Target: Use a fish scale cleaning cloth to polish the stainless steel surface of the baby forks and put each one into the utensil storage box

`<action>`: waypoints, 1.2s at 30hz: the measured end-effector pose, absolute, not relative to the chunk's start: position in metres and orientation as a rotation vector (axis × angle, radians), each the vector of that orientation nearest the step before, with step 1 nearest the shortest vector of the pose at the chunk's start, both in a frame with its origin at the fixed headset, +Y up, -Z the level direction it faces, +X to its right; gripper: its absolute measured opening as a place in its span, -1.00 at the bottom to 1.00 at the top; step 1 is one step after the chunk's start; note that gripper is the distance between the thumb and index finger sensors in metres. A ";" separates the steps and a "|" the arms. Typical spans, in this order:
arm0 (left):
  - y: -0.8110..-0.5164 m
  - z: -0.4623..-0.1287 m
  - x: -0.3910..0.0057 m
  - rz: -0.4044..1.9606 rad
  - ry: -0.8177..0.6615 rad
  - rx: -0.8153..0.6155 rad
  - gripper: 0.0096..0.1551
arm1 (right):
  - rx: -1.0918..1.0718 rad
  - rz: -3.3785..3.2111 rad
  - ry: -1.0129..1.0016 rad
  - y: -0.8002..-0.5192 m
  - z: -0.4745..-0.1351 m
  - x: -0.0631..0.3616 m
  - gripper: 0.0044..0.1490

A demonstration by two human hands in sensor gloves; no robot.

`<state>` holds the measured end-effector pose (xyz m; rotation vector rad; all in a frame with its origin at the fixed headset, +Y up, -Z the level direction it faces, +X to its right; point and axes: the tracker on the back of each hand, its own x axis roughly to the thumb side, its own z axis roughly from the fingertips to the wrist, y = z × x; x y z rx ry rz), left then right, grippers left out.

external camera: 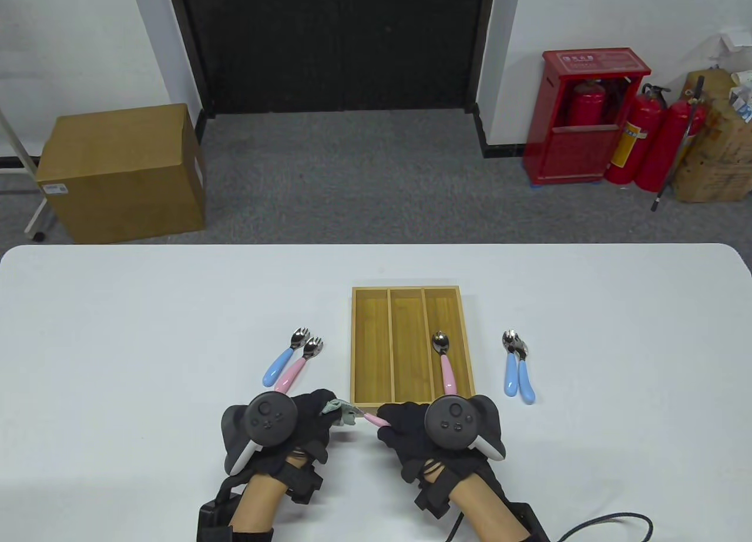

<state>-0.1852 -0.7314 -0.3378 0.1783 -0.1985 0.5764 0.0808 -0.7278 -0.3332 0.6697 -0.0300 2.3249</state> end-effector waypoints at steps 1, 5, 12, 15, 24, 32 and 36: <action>-0.732 -0.339 -0.189 0.561 -0.183 0.183 -0.55 | 0.651 2.335 -0.044 -0.727 -0.336 0.086 -0.41; -0.740 -0.341 -0.199 0.572 -0.160 0.169 -0.54 | 0.453 2.336 -0.150 -0.721 -0.353 0.106 -0.42; -0.742 -0.344 -0.200 0.612 -0.146 0.149 -0.53 | 0.076 2.477 -0.228 -0.716 -0.395 0.122 -0.44; -0.743 -0.344 -0.200 0.615 -0.151 0.140 -0.53 | -0.039 2.594 -0.229 -0.719 -0.409 0.120 -0.46; -0.743 -0.344 -0.195 0.605 -0.175 0.126 -0.52 | -0.202 2.692 -0.132 -0.734 -0.429 0.105 -0.46; -0.743 -0.345 -0.195 0.608 -0.183 0.124 -0.51 | -0.214 2.710 -0.100 -0.738 -0.433 0.092 -0.46; -0.743 -0.344 -0.196 0.615 -0.179 0.124 -0.51 | -0.202 2.727 -0.078 -0.741 -0.434 0.084 -0.46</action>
